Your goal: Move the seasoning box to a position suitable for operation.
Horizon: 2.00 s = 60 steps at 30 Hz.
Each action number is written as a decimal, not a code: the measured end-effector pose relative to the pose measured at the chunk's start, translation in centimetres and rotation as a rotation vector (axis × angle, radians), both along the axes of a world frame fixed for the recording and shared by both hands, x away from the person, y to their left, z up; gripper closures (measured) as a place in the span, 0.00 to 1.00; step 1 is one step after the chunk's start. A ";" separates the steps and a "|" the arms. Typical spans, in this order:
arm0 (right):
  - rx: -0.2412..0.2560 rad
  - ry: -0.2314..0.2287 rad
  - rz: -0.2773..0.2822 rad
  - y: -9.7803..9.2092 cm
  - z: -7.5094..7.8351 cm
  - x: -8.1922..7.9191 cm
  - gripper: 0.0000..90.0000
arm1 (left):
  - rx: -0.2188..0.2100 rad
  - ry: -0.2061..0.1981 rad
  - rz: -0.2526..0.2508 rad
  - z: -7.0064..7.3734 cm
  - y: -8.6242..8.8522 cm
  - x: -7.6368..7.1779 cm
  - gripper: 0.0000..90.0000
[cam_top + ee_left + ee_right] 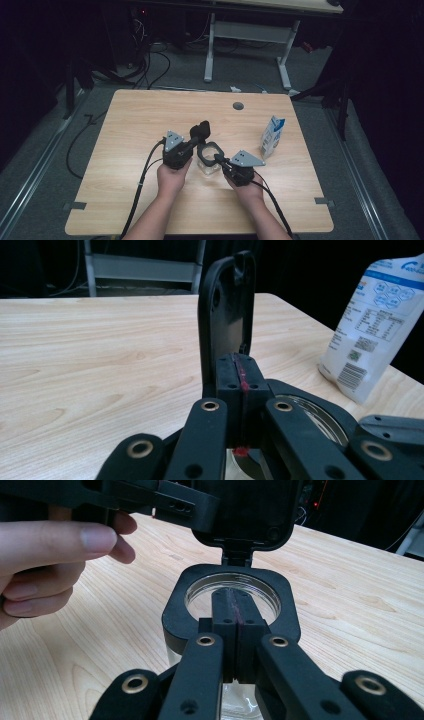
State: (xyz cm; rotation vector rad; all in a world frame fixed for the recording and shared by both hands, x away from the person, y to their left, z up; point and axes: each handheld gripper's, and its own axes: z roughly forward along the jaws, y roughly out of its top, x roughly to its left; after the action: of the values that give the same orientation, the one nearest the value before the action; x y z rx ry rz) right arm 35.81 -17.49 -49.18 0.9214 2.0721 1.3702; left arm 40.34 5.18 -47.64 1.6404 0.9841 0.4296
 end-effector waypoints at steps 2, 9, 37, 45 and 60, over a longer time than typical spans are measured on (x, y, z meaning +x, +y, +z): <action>-0.003 -0.001 0.003 0.0 0.0 0.0 1.00 | 0.008 -0.011 -0.013 0.1 0.0 -0.4 1.00; 0.028 -0.034 -0.022 -1.2 1.0 -0.4 0.99 | 0.073 -0.041 -0.052 0.1 0.8 -2.0 0.96; -0.005 0.093 -0.214 -5.9 -1.3 -1.2 0.85 | 0.327 0.061 -0.062 -5.0 6.7 -5.9 0.73; -0.027 0.130 -0.288 -7.5 -0.6 -1.3 0.82 | 0.267 0.053 -0.023 -4.7 7.7 -5.2 0.70; -0.068 0.137 -0.405 -9.7 -0.3 -1.7 0.75 | 0.264 0.053 -0.055 -4.6 8.1 -4.9 0.60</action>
State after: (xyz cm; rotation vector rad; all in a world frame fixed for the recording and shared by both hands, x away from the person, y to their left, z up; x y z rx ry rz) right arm 34.13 -27.17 -49.51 1.3490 1.8773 1.0431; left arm 35.45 13.31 -52.20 1.9205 0.9501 0.4974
